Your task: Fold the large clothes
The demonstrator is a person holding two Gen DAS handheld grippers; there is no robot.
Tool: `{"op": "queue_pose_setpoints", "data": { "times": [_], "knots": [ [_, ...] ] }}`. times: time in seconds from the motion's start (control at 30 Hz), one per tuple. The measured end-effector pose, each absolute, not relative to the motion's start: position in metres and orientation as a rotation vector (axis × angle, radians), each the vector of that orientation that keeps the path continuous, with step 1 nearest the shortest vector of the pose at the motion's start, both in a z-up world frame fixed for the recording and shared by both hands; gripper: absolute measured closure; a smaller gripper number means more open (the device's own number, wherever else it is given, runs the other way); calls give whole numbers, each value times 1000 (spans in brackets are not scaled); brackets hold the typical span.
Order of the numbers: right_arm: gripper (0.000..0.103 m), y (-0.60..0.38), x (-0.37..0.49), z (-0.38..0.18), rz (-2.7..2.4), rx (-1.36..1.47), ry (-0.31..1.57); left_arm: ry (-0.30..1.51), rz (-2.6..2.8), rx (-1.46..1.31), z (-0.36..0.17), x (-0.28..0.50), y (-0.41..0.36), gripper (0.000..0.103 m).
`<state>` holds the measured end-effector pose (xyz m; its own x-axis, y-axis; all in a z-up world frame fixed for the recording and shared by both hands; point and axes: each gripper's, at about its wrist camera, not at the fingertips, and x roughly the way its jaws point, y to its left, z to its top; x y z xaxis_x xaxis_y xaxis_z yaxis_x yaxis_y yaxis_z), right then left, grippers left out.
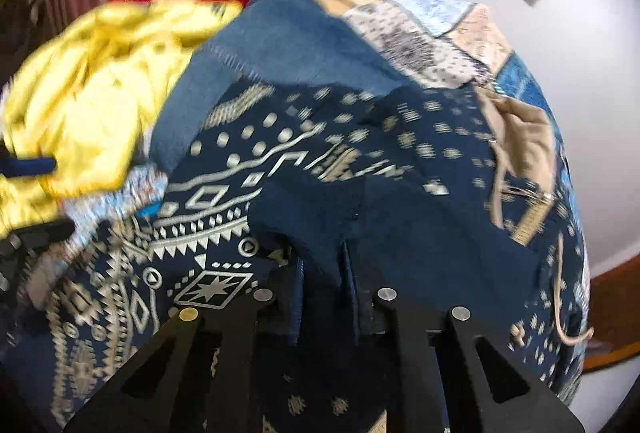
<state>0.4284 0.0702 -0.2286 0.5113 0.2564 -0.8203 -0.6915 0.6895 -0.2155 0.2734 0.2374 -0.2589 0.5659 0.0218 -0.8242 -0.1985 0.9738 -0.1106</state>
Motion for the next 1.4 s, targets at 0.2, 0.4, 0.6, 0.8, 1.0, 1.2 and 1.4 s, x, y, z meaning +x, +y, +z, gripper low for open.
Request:
{"op": "queue_pose_setpoints", "data": {
  "times": [0.2, 0.4, 0.6, 0.8, 1.0, 1.2, 1.4],
  "knots": [
    [90, 12, 430, -166, 584, -396, 780, 919, 125, -162, -231, 277, 221, 40],
    [91, -63, 430, -120, 544, -233, 735, 879, 91, -120, -207, 291, 189, 40],
    [91, -137, 435, -119, 497, -110, 768, 897, 50, -116, -207, 321, 154, 40],
    [91, -201, 459, -167, 444, 30, 913, 965, 19, -111, -232, 357, 122, 40],
    [91, -234, 480, -215, 346, 6, 988, 1038, 59, -68, -266, 381, 109, 40],
    [90, -238, 488, -237, 296, -176, 980, 1070, 109, -57, -280, 385, 121, 39],
    [46, -244, 491, -248, 162, -312, 981, 1068, 113, -48, -287, 383, 124, 36]
  ]
}}
